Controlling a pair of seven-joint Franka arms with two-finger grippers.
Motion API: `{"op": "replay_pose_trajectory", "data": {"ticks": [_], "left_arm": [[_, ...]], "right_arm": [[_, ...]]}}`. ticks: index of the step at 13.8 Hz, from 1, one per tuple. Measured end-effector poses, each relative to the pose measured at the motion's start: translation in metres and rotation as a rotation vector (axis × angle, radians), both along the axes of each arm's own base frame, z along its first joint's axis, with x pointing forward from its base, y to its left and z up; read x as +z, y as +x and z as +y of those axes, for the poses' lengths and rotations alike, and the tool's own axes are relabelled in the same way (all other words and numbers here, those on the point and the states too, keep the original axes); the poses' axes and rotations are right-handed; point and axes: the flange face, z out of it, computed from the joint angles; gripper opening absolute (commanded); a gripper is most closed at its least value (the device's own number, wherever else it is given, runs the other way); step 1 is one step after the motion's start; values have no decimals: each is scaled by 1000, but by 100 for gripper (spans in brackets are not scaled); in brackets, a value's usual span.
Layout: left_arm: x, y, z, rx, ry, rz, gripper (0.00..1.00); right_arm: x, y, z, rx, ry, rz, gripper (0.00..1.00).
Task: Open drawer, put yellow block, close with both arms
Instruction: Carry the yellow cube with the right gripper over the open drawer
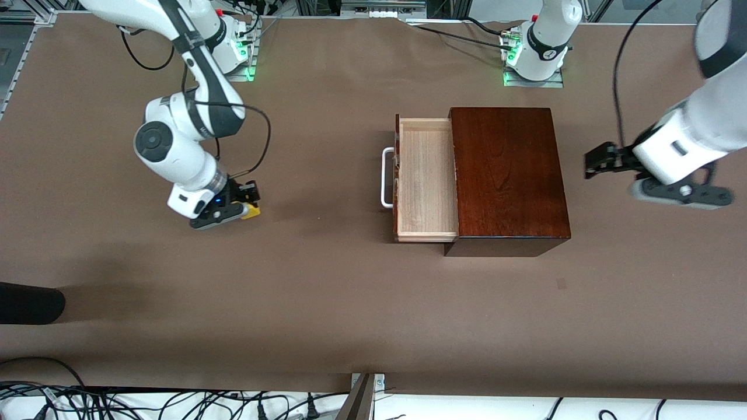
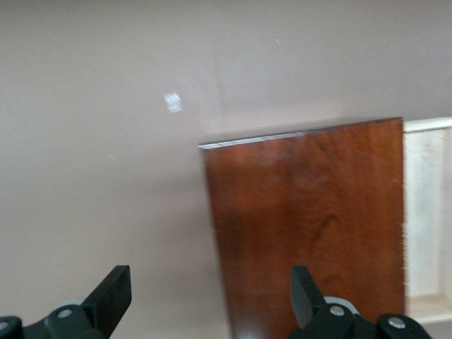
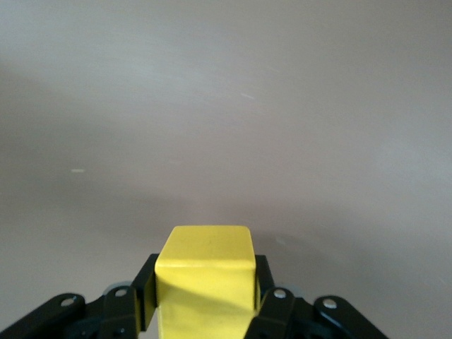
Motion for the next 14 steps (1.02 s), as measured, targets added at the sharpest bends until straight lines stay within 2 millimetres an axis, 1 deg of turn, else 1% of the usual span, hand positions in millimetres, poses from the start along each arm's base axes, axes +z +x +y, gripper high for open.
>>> {"op": "replay_pose_trajectory", "data": {"ticks": [1, 2, 3, 4, 5, 6, 7, 8, 10, 12, 14], "left_arm": [[8, -9, 24, 3, 6, -49, 100], [16, -20, 43, 13, 11, -83, 100], [20, -29, 52, 18, 12, -100, 100], [21, -36, 50, 14, 13, -106, 100], [20, -40, 44, 4, 13, -105, 100], [18, -41, 40, -3, 13, -99, 100], [15, -41, 38, -5, 14, -88, 100], [13, -42, 39, -3, 14, -84, 100], [12, -42, 39, -3, 15, -81, 100], [10, -41, 39, -4, 15, -76, 100], [7, -40, 39, -4, 15, -71, 100]], "right_arm": [[10, -5, 28, 72, -7, -4, 18], [22, -12, 57, 147, -27, -5, 18], [38, -19, 87, 214, -44, -7, 18], [56, -28, 119, 274, -48, -16, 18], [72, -39, 151, 327, -42, -34, 19], [84, -50, 178, 370, -32, -54, 19], [99, -62, 210, 419, -15, -81, 19], [109, -74, 238, 467, -3, -97, 20], [120, -100, 293, 566, -8, -108, 20], [121, -126, 344, 659, -25, -127, 20], [117, -145, 382, 729, -38, -155, 20]]}}
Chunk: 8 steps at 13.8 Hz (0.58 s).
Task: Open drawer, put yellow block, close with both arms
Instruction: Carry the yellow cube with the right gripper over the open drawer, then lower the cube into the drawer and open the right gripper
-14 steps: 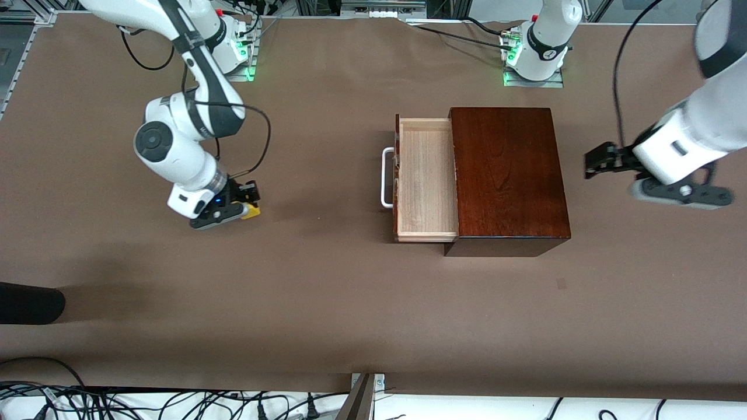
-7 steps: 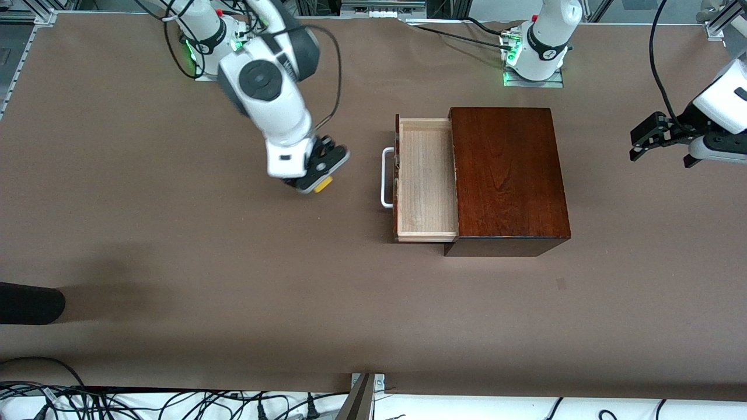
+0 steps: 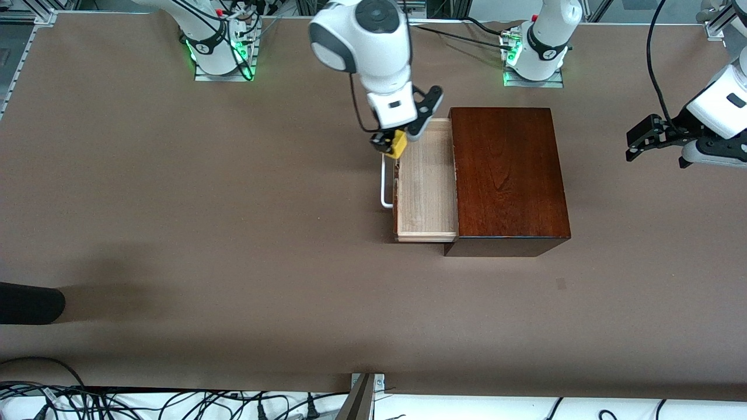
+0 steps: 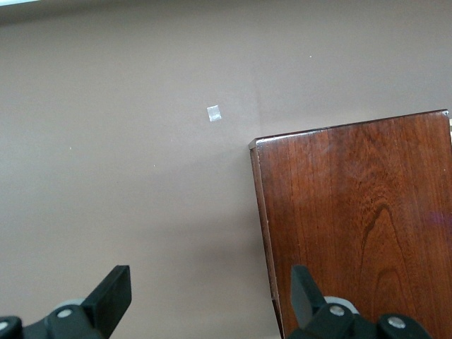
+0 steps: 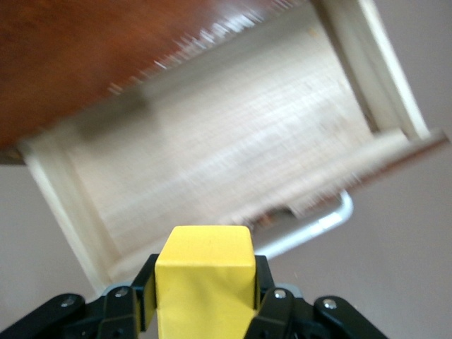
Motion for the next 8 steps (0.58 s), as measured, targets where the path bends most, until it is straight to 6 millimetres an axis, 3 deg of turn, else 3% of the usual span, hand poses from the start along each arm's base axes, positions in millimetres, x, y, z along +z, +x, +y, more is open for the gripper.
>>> {"op": "replay_pose_trajectory", "data": {"ticks": [3, 8], "left_arm": [[-1, 1, 0, 0, 0, 2, 100], [-1, 1, 0, -1, 0, 2, 100]], "right_arm": [[-8, -17, 34, 72, -20, -56, 20], [-40, -35, 52, 145, -96, -88, 20]]}}
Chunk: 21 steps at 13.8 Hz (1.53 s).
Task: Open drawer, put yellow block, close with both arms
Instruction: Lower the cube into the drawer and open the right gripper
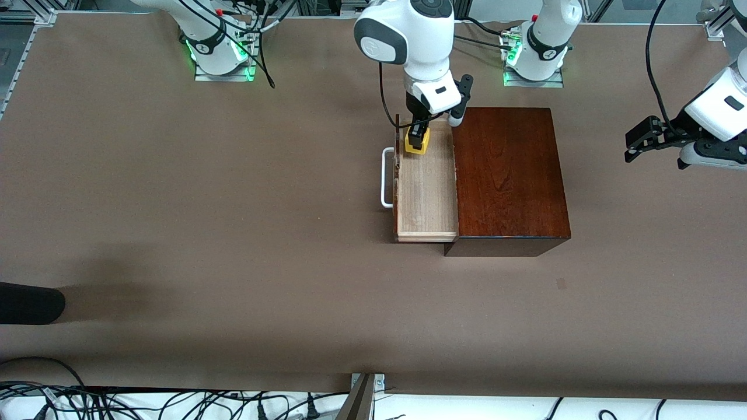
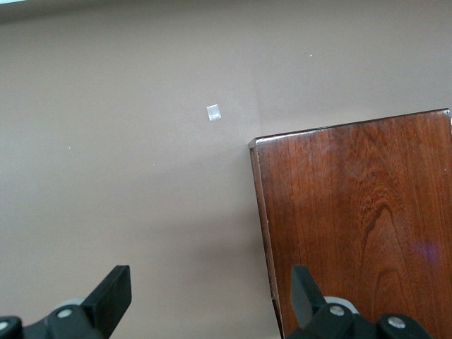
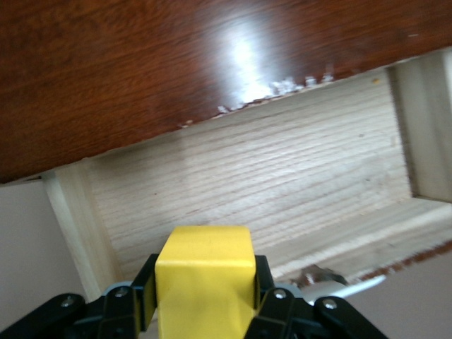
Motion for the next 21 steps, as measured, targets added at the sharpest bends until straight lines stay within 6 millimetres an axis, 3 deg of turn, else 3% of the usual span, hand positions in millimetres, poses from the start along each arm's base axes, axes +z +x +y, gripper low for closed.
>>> {"op": "replay_pose_trajectory", "data": {"ticks": [5, 9, 14, 21], "left_arm": [[-2, 1, 0, 0, 0, 4, 100], [-4, 2, 0, 0, 0, 7, 100], [-5, 2, 0, 0, 0, 9, 100], [-5, 2, 0, 0, 0, 10, 100]], "right_arm": [[-35, 3, 8, 60, -34, -5, 20], [-36, 11, 9, 116, -35, -16, 20], [-58, 26, 2, 192, -78, -20, 20], [-57, 34, -1, 234, -83, -32, 21]]}}
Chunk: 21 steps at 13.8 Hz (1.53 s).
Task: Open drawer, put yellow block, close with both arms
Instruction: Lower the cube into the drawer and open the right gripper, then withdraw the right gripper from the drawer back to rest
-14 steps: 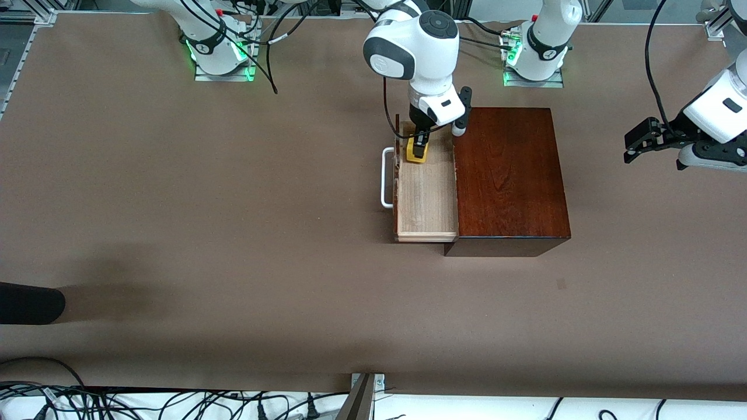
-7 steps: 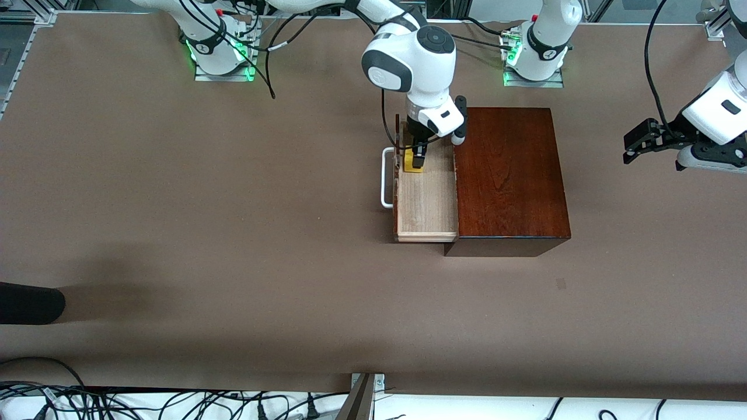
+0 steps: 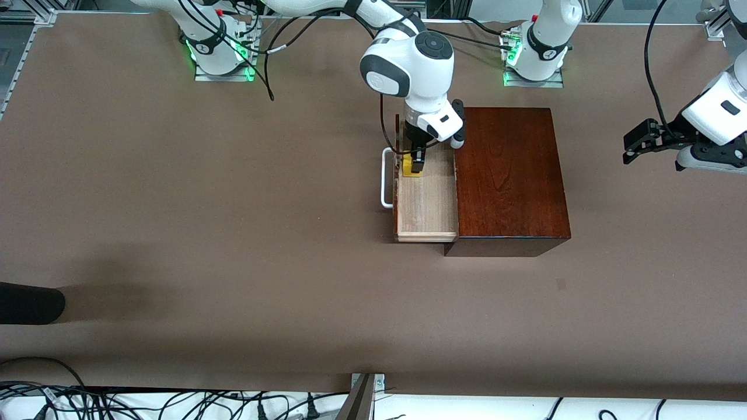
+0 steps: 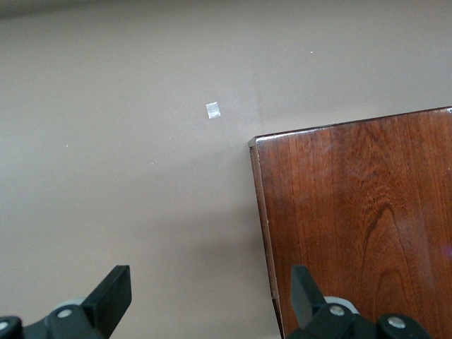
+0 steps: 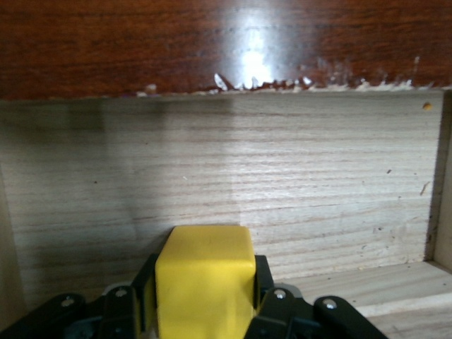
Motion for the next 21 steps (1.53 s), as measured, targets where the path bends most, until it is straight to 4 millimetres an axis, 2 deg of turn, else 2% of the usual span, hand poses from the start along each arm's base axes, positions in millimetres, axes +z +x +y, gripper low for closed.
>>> {"op": "replay_pose_trajectory", "data": {"ticks": [1, 2, 3, 6, 8, 11, 13, 15, 18, 19, 21], "left_arm": [[0, 0, 0, 0, 0, 1, 100], [0, 0, 0, 0, 0, 1, 100], [0, 0, 0, 0, 0, 2, 100], [-1, 0, 0, -1, 0, 3, 100], [-1, 0, 0, -1, 0, 3, 100], [-1, 0, 0, -1, 0, 5, 100], [-2, 0, 0, -1, 0, 7, 100], [-2, 0, 0, -1, 0, 9, 100], [-2, 0, 0, -1, 0, 9, 100], [-3, 0, 0, -1, 0, 9, 100], [-3, 0, 0, -1, 0, 10, 100]], "right_arm": [[0, 1, 0, 0, 2, -1, 21], [0, 2, -1, 0, 3, -3, 57], [1, 4, -1, -2, 6, -7, 100], [5, 12, -4, -10, 13, -19, 100], [15, 17, -4, -17, 26, -29, 100], [38, 24, -3, -37, 43, -37, 100], [67, 36, -12, -84, 54, -27, 100], [112, 66, -48, -163, 51, -29, 100], [189, 118, -128, -293, 64, -53, 100], [213, 131, -157, -336, 62, -57, 100], [245, 141, -205, -416, 21, -44, 100]]}}
